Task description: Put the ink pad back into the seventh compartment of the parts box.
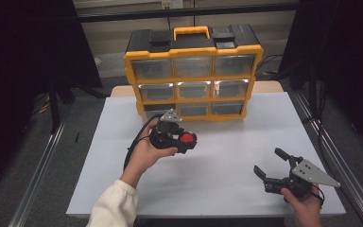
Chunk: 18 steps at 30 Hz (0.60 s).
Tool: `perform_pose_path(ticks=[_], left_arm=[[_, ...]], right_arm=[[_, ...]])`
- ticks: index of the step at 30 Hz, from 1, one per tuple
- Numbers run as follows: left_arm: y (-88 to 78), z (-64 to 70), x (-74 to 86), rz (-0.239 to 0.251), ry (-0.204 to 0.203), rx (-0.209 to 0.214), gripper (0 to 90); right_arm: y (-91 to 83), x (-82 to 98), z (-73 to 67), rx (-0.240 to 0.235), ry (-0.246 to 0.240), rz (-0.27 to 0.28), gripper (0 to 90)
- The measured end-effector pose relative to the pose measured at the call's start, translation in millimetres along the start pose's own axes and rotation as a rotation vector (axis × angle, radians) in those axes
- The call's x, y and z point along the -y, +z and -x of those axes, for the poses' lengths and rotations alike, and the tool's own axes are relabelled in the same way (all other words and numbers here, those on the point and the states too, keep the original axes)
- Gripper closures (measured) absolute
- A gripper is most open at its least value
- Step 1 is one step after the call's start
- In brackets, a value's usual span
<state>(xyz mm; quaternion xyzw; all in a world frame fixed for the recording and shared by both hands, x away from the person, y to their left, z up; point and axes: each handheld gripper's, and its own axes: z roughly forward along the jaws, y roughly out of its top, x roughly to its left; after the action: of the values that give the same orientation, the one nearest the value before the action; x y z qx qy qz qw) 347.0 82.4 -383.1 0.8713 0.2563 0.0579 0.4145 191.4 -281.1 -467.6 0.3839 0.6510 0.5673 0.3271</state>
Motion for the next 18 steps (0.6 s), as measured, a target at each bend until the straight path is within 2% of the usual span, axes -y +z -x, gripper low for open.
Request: perform_pose_path(ticks=[5, 6, 18], left_arm=[[-3.3, -2.5, -2.7, -0.011, 0.001, -0.008, 29.3], [-3.1, -3.0, -2.7, 0.001, -0.004, -0.008, 29.3], [-6.6, -8.1, -6.6, 0.0, -0.007, -0.022, 29.4]], right_arm=[[0.2, 0.1, 0.1, 0.0, 0.0, -0.001, 4.9], [0.2, 0.1, 0.1, 0.0, 0.001, -0.001, 4.8], [0.2, 0.2, 0.1, 0.002, 0.001, -0.003, 4.8]])
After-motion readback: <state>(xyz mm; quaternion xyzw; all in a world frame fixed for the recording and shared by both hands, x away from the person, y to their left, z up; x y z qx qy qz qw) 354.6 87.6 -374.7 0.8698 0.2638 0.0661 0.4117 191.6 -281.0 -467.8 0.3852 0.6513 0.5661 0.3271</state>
